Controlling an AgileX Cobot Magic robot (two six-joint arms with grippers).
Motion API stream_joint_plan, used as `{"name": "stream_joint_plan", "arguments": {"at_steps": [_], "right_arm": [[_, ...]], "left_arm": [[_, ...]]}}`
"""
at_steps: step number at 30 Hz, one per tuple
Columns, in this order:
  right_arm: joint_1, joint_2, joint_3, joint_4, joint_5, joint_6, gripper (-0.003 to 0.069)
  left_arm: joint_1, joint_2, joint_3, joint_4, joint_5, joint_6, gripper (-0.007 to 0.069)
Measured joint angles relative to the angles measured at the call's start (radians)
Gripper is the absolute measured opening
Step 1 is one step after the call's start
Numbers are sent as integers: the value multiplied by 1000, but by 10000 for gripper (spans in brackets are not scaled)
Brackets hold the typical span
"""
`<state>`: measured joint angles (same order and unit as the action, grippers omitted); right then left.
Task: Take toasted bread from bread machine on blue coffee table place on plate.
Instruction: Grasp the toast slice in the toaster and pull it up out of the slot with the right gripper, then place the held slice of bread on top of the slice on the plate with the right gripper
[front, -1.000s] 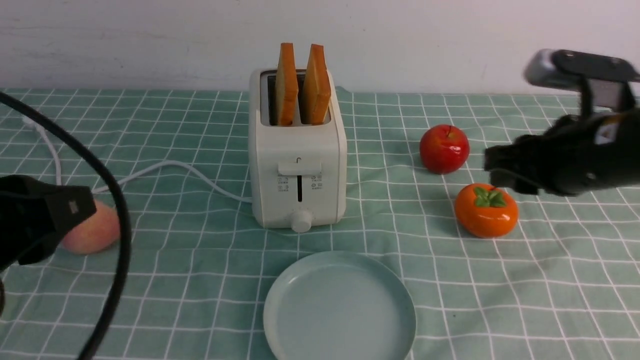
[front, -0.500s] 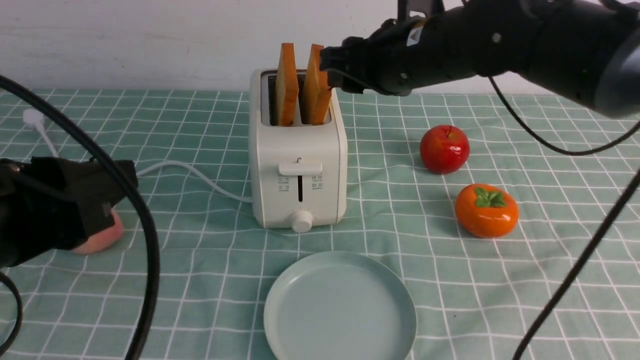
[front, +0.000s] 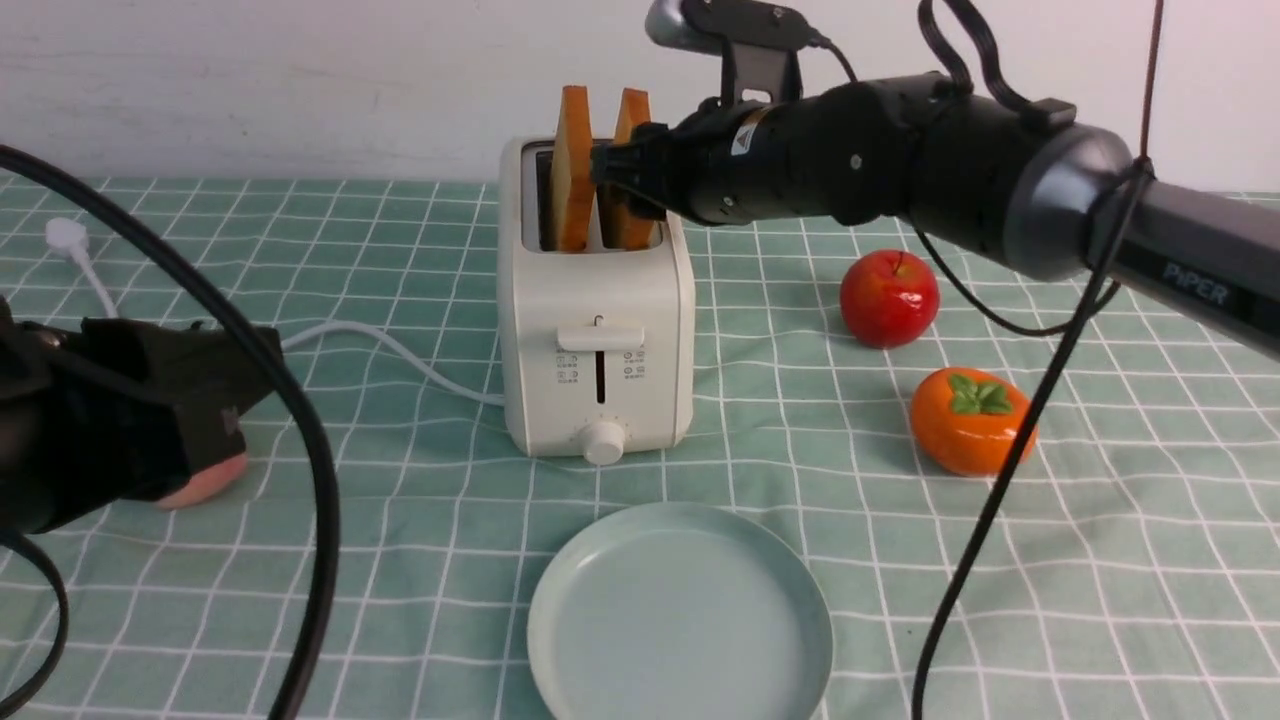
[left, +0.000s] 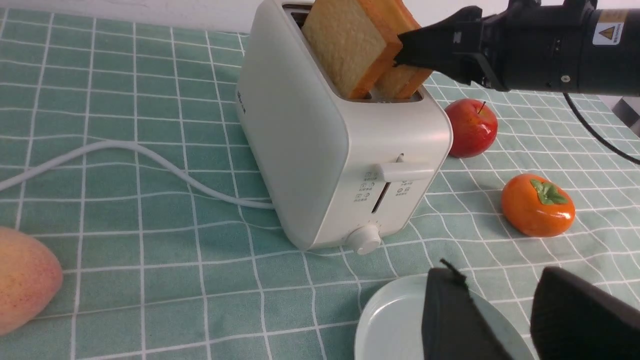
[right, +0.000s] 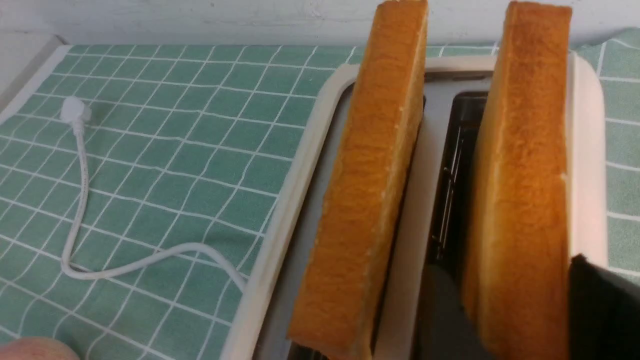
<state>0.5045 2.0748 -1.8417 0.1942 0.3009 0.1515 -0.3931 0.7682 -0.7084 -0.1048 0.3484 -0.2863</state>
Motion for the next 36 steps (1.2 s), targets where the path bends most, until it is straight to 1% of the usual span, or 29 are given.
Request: {"name": "stream_joint_plan", "arguments": {"at_steps": [1, 2, 3, 4, 5, 10, 11, 12, 13, 16, 17, 18, 20, 21, 22, 23, 24, 25, 26, 28, 29, 30, 31, 32, 33, 34, 35, 36], "right_arm": [[0, -3, 0, -1, 0, 0, 274], [0, -5, 0, -1, 1, -1, 255], [0, -15, 0, -8, 11, -1, 171], [0, -24, 0, -18, 17, -1, 125], [0, -32, 0, -24, 22, -1, 104], [-7, -126, 0, -82, 65, -1, 106], [-14, -184, 0, -121, 97, -2, 106], [-16, -192, 0, -121, 102, -2, 106], [-29, -268, 0, -177, 167, -3, 106], [-46, -387, -2, -292, 325, -4, 106], [-52, -422, -5, -331, 400, -4, 106], [-52, -428, -7, -346, 416, -4, 106], [-65, -484, -13, -409, 639, 18, 106], [-67, -486, -13, -409, 658, 21, 106], [-71, -492, -13, -417, 789, 53, 106], [-74, -490, -4, -415, 864, 79, 106], [-74, -480, 22, -396, 920, 112, 106], [-73, -475, 45, -374, 932, 127, 106], [-70, -467, 81, -330, 938, 137, 106], [-63, -455, 156, -194, 939, 134, 106], [-61, -452, 175, -181, 935, 129, 106], [-55, -445, 231, -72, 907, 97, 106], [-47, -438, 285, 47, 853, 35, 106], [-46, -437, 294, 89, 844, 21, 106], [-36, -430, 360, 233, 757, -95, 106], [-31, -427, 399, 334, 715, -151, 106], [-30, -425, 414, 374, 683, -203, 106], [-28, -411, 482, 542, 601, -337, 106]], "left_arm": [[0, 0, 0, 0, 0, 0, 238], [0, 1, 0, 0, 0, 0, 238], [0, 1, 0, 0, 0, 0, 238], [0, 1, 0, 0, 0, 0, 238], [0, 1, 0, 0, 0, 0, 238], [0, 1, 0, 0, 0, 0, 238], [0, 1, 0, 0, 0, 0, 238], [0, 1, 0, 0, 0, 0, 238], [0, 1, 1, 0, 0, 0, 238], [0, 1, 2, 0, 0, 0, 238], [0, 1, 2, 0, 0, 0, 238], [0, 1, 2, 0, 0, 0, 238], [0, 1, 2, 0, 0, 0, 238], [0, 1, 2, 0, 0, 0, 238], [0, 1, 2, 0, 0, 0, 238], [0, 1, 2, 0, 0, 0, 238], [0, 1, 2, 0, 0, 0, 238], [0, 1, 2, 0, 0, 0, 238], [0, 1, 2, 0, 0, -2, 238], [0, 1, 2, 0, 0, -7, 238], [0, 1, 2, 0, 0, -8, 238], [0, 1, 2, 0, 0, -8, 238], [0, 1, 2, 0, 0, -8, 238], [0, 1, 2, 0, 0, -8, 238], [0, 1, 3, 0, 0, -8, 238], [0, 1, 3, 0, 0, -9, 238], [0, 1, 3, 0, 0, -9, 238], [0, 1, 3, 0, 0, -9, 238]]}}
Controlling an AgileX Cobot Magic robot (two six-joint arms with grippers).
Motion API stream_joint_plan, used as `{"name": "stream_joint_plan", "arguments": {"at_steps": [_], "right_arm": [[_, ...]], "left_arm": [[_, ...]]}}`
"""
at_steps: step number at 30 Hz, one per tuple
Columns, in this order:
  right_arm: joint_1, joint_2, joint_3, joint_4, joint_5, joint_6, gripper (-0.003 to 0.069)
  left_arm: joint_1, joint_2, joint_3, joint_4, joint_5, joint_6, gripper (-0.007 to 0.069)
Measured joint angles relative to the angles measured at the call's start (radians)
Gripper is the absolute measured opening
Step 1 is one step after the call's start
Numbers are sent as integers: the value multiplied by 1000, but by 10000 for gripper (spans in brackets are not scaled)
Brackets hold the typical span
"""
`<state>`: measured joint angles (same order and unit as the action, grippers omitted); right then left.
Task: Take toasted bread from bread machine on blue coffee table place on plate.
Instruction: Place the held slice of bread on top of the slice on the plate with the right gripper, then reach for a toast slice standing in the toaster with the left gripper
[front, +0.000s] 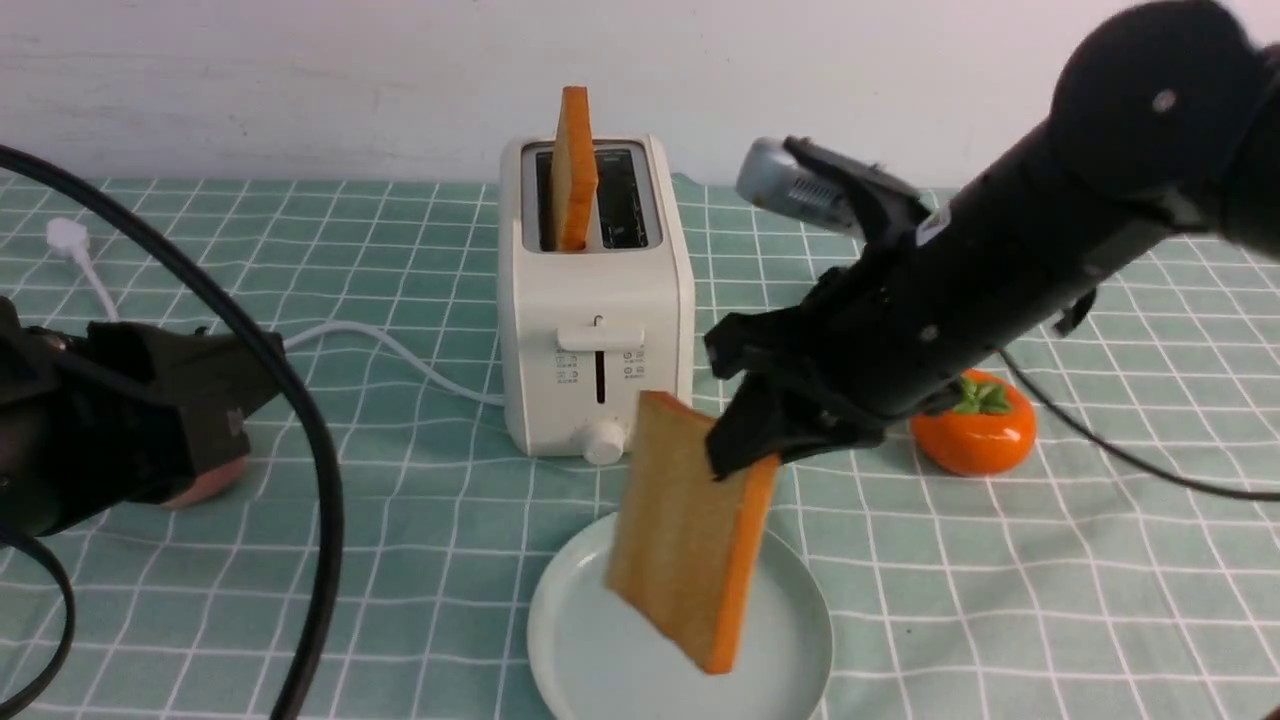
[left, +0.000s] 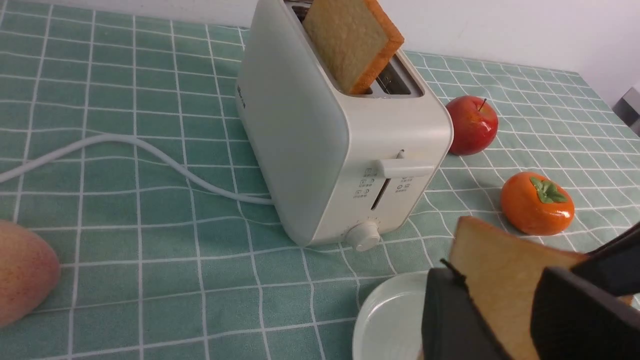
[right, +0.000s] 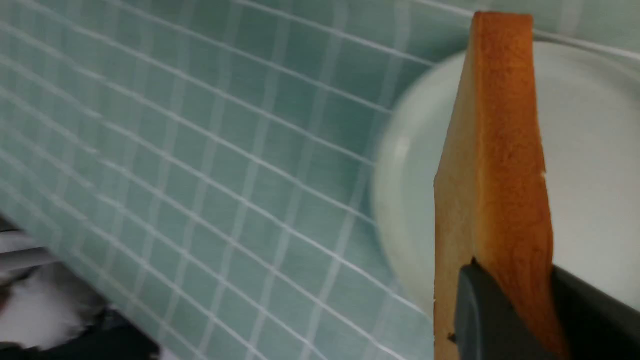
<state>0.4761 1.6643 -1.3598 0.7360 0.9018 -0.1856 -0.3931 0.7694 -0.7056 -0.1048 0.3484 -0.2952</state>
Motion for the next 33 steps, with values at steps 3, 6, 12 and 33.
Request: {"name": "stream_joint_plan", "arguments": {"at_steps": [3, 6, 12, 33], "right_arm": [[-1, 28, 90, 213, -84, -172, 106], [-1, 71, 180, 429, -117, -320, 106], [-2, 122, 248, 502, -214, -433, 181], [-159, -225, 150, -150, 1, -11, 619]], "left_arm": [[0, 0, 0, 0, 0, 0, 238], [0, 0, 0, 0, 0, 0, 238], [0, 0, 0, 1, 0, 0, 244], [0, 302, -317, 2, 89, 1, 441]]}}
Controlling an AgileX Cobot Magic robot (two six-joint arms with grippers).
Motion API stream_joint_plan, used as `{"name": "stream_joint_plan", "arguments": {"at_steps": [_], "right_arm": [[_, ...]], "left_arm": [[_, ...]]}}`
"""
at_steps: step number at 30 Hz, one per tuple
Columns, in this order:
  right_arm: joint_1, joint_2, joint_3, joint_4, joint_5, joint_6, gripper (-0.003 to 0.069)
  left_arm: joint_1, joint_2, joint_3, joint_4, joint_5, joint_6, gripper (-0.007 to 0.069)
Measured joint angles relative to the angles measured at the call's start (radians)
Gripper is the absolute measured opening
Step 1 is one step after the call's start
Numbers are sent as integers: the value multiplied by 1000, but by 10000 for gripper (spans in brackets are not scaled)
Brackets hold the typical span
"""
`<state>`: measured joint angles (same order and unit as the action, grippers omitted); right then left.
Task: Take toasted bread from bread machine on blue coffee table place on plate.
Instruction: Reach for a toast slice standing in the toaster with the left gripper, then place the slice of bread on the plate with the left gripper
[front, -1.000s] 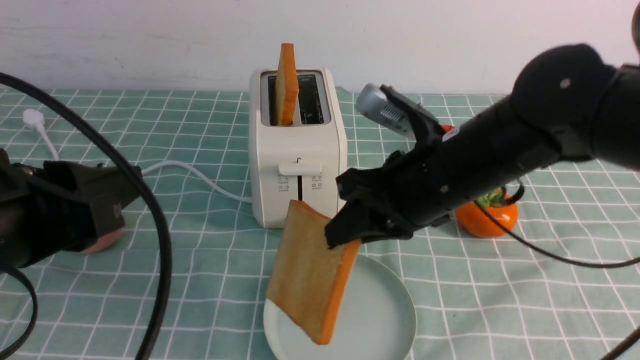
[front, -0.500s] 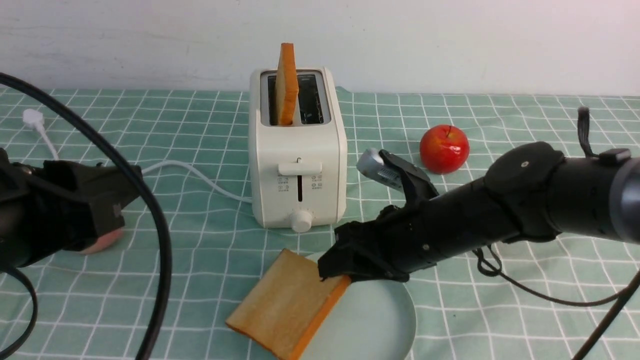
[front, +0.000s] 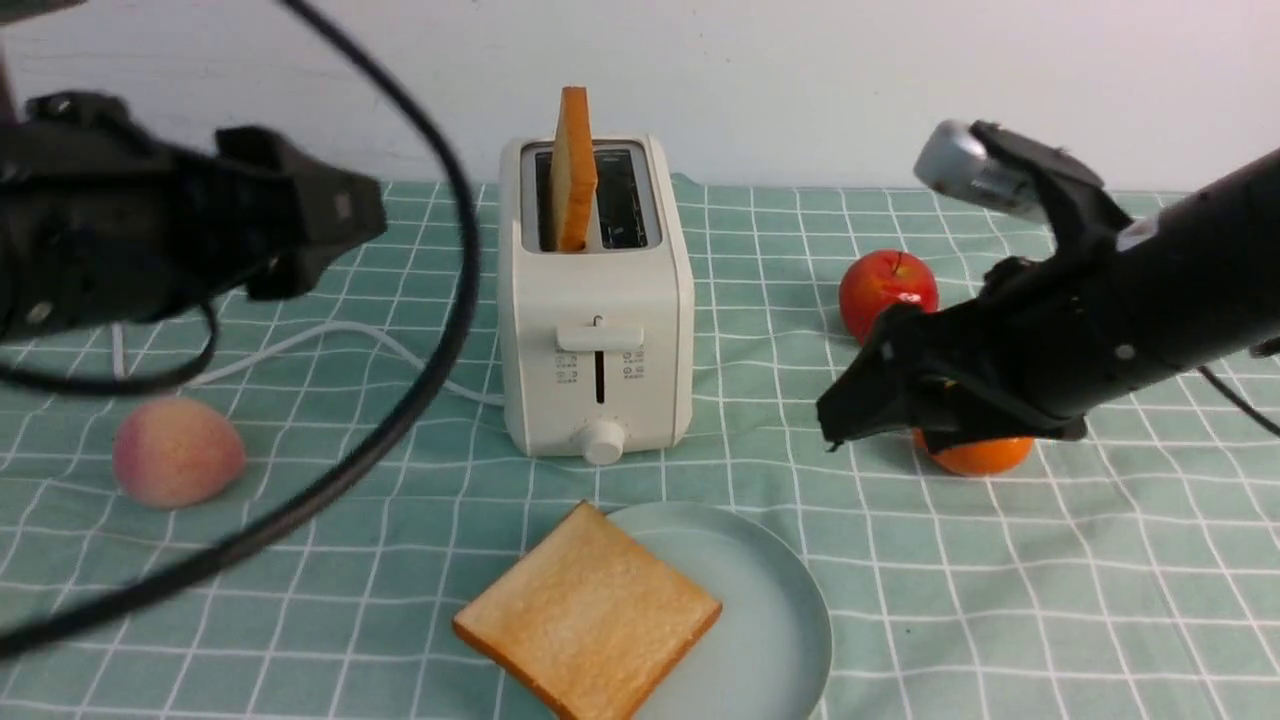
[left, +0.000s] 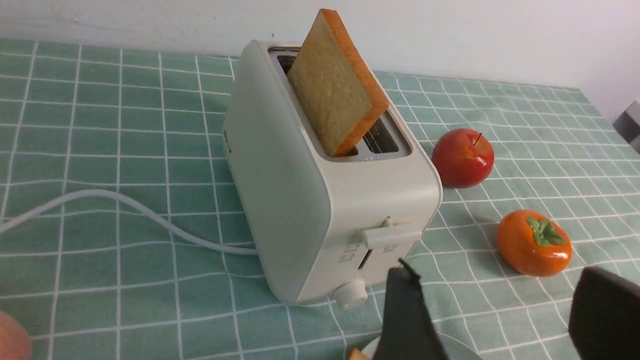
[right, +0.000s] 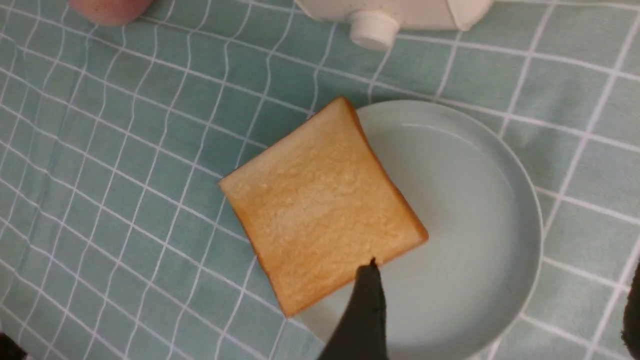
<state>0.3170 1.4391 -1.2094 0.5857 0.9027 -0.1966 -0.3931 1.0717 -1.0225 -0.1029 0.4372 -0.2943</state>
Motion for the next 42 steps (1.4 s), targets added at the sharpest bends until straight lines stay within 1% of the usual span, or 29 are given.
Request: {"name": "stream_joint_plan", "arguments": {"at_steps": [1, 2, 3, 4, 5, 8, 9, 11, 13, 14, 15, 16, 17, 18, 21, 23, 24, 26, 27, 28, 29, 31, 32, 34, 38, 39, 40, 42], "right_arm": [[7, -39, 0, -21, 41, 39, 600], [7, -48, 0, -26, 52, 48, 592], [8, -80, 0, -39, 93, 78, 573], [8, -83, 0, -39, 97, 81, 571], [8, -114, 0, -47, 131, 96, 559], [8, -154, 0, -49, 164, 107, 550], [8, -177, 0, -49, 176, 110, 548], [8, -197, -1, -51, 186, 110, 547], [8, -207, -1, -55, 190, 110, 547], [8, -212, -1, -57, 196, 110, 547], [8, -214, -1, -59, 201, 110, 547], [8, -214, -1, -61, 202, 110, 547], [8, -216, -1, -68, 217, 110, 547], [8, -220, -1, -74, 225, 110, 547], [8, -222, -1, -76, 236, 110, 547], [8, -222, -1, -77, 245, 110, 547], [8, -222, -1, -78, 246, 111, 547], [8, -222, -1, -78, 246, 111, 547], [8, -222, -1, -78, 247, 111, 547], [8, -222, -1, -78, 247, 111, 547], [8, -222, -1, -78, 247, 111, 547], [8, -222, -1, -78, 247, 111, 547], [8, -222, -1, -81, 247, 111, 547], [8, -222, -1, -97, 247, 111, 547], [8, -222, -1, -154, 248, 111, 547], [8, -222, -1, -156, 248, 111, 547], [8, -222, -1, -165, 248, 111, 547], [8, -222, -1, -175, 248, 102, 547]], "left_arm": [[0, 86, -98, -6, 55, 0, 462], [0, 111, -124, -5, 70, 0, 466], [0, 229, -241, -7, 133, 0, 478], [0, 242, -254, -7, 133, 0, 478], [0, 345, -359, -8, 188, 0, 484], [-3, 519, -547, -5, 259, -7, 487], [-14, 612, -674, 21, 294, -34, 487], [-43, 746, -833, 103, 352, -100, 487], [-63, 833, -948, 195, 405, -167, 487], [-85, 910, -1046, 275, 460, -224, 487], [-92, 942, -1100, 315, 486, -250, 487], [-96, 964, -1113, 324, 502, -255, 487], [-108, 1036, -1200, 376, 557, -283, 487], [-112, 1092, -1266, 402, 596, -296, 485], [-114, 1169, -1363, 421, 643, -304, 472], [-114, 1222, -1412, 426, 668, -300, 435], [-114, 1224, -1417, 427, 672, -294, 414], [-114, 1215, -1423, 429, 676, -276, 331], [-114, 1203, -1425, 427, 681, -256, 245], [-114, 1197, -1425, 426, 684, -253, 231], [-114, 1175, -1425, 420, 700, -225, 129], [-114, 1128, -1425, 411, 724, -185, 49], [-114, 1110, -1425, 407, 730, -168, 37], [-107, 1015, -1425, 371, 748, -92, 42], [-59, 810, -1431, 243, 812, 24, 43], [-56, 799, -1431, 234, 814, 31, 43], [-34, 747, -1432, 180, 816, 61, 43], [37, 614, -1397, 15, 817, 168, 43]]}}
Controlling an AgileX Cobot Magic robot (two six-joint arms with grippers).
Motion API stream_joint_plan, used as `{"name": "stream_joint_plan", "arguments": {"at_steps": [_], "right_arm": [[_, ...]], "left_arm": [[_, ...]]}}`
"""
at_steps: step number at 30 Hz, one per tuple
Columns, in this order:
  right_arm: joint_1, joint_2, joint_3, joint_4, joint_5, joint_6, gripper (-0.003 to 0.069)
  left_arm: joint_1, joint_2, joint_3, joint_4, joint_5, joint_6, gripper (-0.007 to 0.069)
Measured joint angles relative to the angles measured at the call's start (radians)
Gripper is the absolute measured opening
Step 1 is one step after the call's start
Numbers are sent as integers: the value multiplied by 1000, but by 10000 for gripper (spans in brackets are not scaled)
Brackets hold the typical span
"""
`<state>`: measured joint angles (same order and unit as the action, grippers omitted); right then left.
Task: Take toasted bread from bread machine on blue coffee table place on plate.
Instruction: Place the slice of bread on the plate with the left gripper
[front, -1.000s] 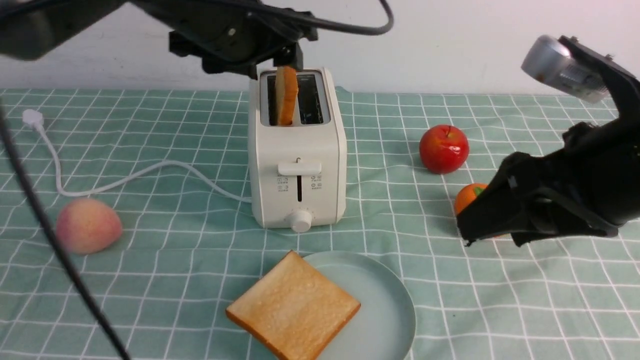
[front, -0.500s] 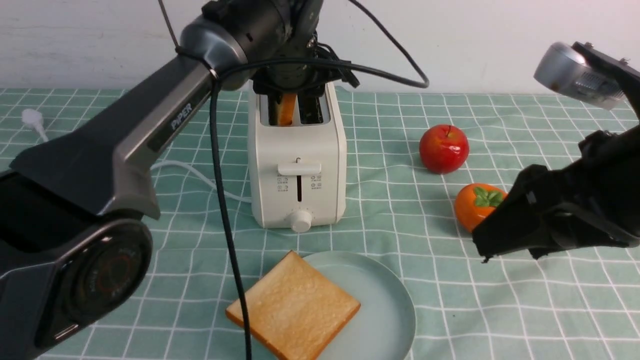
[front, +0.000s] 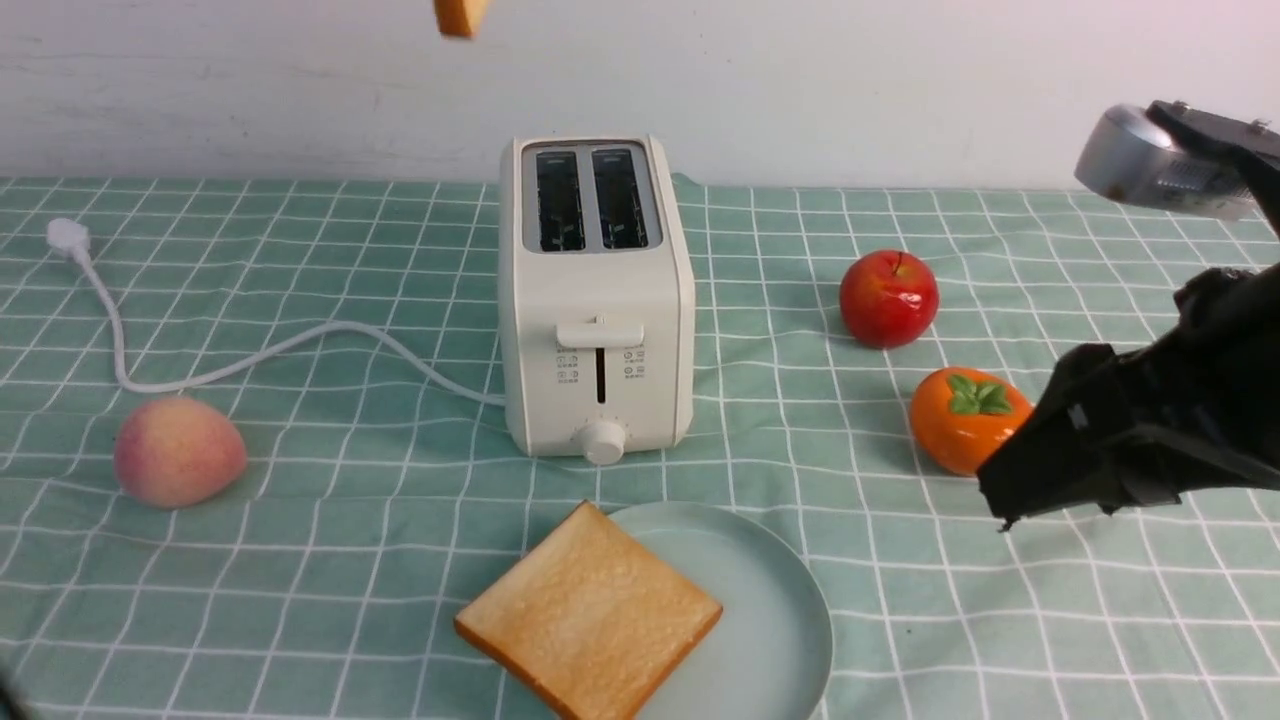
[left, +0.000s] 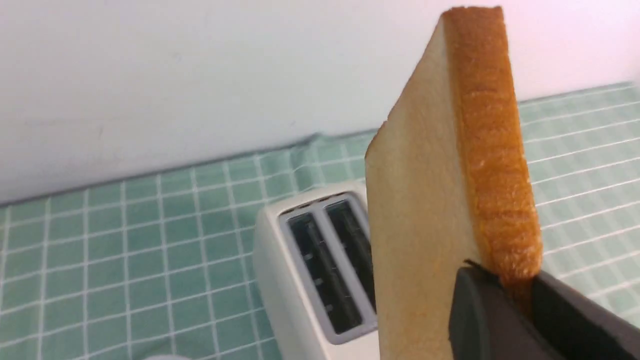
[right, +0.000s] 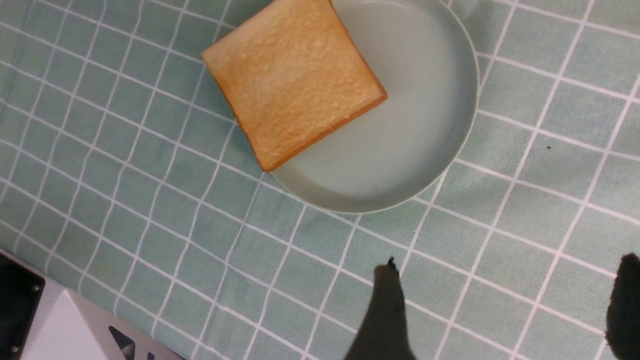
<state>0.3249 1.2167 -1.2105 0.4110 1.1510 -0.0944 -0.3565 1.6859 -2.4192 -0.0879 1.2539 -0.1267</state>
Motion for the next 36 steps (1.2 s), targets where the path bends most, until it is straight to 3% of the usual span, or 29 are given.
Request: {"name": "stream_joint_plan", "arguments": {"at_steps": [5, 6, 7, 9, 10, 12, 16, 20, 25, 29, 36], "right_arm": [[0, 0, 0, 53, 25, -130, 547], [0, 0, 0, 58, 26, -138, 547], [0, 0, 0, 107, 42, -206, 547], [0, 0, 0, 137, 52, -242, 547], [0, 0, 0, 199, 71, -303, 547], [0, 0, 0, 248, 81, -356, 547], [0, 0, 0, 323, 84, -418, 547], [0, 0, 0, 331, 86, -429, 547], [0, 0, -1, 330, 86, -432, 547], [0, 0, -1, 330, 86, -432, 547], [0, 0, -1, 330, 86, -432, 547]], "left_arm": [[134, -215, 317, -429, 0, 208, 43], [141, -229, 335, -444, 0, 217, 43], [163, -274, 515, -575, 0, 300, 43], [171, -293, 620, -643, 0, 348, 43], [174, -306, 812, -759, 0, 436, 43], [174, -298, 981, -871, -15, 529, 43], [174, -243, 1321, -1134, -210, 703, 43], [174, -165, 1489, -1330, -386, 798, 43], [165, -51, 1547, -1369, -469, 824, 64], [118, -1, 1548, -1355, -536, 828, 160], [102, -35, 1505, -1191, -639, 811, 525]]}}
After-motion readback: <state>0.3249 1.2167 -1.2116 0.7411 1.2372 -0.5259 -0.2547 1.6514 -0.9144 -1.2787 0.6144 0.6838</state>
